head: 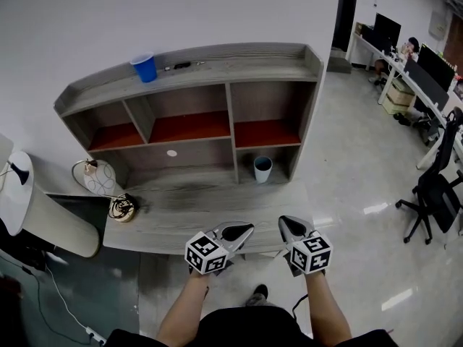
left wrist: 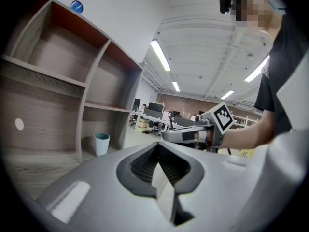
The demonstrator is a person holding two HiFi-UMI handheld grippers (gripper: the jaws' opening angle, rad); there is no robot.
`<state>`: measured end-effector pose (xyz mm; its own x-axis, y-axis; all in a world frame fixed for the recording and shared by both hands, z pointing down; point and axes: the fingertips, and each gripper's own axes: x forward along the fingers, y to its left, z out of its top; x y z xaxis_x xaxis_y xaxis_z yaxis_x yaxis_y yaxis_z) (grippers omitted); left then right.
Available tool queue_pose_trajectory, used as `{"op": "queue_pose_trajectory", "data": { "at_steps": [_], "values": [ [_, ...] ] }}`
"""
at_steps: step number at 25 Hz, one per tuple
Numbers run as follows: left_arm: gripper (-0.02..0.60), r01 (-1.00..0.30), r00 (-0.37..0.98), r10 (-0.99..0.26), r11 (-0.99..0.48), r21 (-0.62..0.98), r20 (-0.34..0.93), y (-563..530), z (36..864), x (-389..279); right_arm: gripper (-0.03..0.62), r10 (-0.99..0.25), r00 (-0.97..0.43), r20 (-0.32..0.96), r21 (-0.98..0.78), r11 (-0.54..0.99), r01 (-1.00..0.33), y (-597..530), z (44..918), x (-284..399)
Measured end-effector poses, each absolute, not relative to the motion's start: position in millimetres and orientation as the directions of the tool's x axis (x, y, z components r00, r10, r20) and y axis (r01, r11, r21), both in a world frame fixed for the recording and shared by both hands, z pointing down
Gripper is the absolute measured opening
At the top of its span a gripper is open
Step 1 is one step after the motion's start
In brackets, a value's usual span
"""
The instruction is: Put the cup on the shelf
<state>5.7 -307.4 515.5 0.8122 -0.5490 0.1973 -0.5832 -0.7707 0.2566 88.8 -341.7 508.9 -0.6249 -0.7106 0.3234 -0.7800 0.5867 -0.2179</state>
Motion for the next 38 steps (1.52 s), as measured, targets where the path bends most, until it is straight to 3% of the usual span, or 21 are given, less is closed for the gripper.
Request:
{"op": "queue_pose_trajectory", "data": {
  "at_steps": [21, 38],
  "values": [
    [-0.002, -0.588, 0.808, -0.569, -0.765, 0.264, 0.152, -196.8, 518.2, -46.6, 0.012, -0.776, -0.502, 0.382, -0.186, 0.468, -0.864, -193.0, 521.1, 67.3],
    [-0.002, -0.545, 0.838, -0.526, -0.787, 0.290, 0.146, -155.3, 522.6, -17.6, 0.012, -0.761, -0.527, 0.378, -0.161, 0.507, -0.847, -161.0, 509.4, 72.3]
  ]
}}
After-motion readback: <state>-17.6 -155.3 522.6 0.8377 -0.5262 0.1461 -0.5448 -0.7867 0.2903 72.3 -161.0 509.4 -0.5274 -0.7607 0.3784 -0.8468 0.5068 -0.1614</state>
